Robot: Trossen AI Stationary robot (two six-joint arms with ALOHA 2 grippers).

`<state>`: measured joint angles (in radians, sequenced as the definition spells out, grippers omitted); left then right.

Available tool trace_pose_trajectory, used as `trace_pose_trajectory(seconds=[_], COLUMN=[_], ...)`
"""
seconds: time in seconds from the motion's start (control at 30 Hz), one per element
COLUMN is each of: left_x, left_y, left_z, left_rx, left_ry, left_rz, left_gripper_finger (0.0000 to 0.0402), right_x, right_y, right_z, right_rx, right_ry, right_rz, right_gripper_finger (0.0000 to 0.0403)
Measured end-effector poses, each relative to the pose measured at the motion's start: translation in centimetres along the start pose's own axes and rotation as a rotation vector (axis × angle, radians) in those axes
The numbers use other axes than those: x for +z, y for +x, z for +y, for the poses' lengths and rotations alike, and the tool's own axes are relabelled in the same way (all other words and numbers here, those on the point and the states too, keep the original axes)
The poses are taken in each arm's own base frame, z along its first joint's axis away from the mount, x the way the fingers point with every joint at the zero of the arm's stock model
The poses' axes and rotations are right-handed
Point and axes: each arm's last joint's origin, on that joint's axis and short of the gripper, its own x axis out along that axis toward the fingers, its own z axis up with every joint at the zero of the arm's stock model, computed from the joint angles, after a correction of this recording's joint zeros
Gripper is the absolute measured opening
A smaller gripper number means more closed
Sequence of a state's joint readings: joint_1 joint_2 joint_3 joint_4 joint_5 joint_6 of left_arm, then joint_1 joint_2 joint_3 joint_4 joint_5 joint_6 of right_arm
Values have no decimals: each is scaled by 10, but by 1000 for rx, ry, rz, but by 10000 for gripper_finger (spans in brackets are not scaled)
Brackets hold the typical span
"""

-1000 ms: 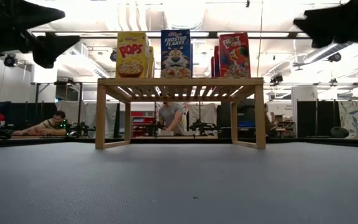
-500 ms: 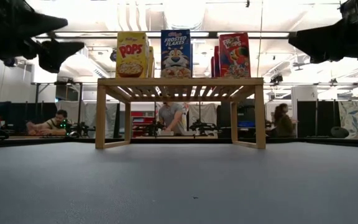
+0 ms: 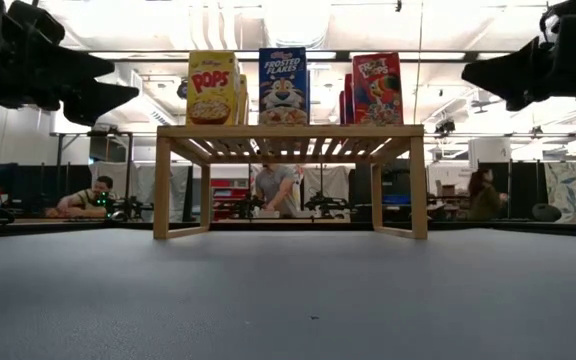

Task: Stack cereal on shelf
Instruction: Return to Home Position

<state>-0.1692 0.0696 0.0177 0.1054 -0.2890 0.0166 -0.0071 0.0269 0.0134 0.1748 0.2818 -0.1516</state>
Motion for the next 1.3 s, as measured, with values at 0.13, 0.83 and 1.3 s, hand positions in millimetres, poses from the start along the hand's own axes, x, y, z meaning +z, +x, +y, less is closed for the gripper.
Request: trace_pose_trajectory(seconds=[0.13, 0.83, 1.3], left_x=[-1, -1, -1], left_y=[1, 1, 1], left_z=[0, 0, 0], left_rx=[0, 0, 0], left_ry=[3, 6, 6], left_rz=[10, 20, 20], left_gripper_finger=[359, 359, 359], right_x=[0, -13, -14], right_y=[0, -1, -1], right_z=[0, 6, 5], right_rx=[-7, 145, 117], right_ry=[-27, 91, -17], right_rz=[-1, 121, 126], right_gripper_finger=[61, 9, 9])
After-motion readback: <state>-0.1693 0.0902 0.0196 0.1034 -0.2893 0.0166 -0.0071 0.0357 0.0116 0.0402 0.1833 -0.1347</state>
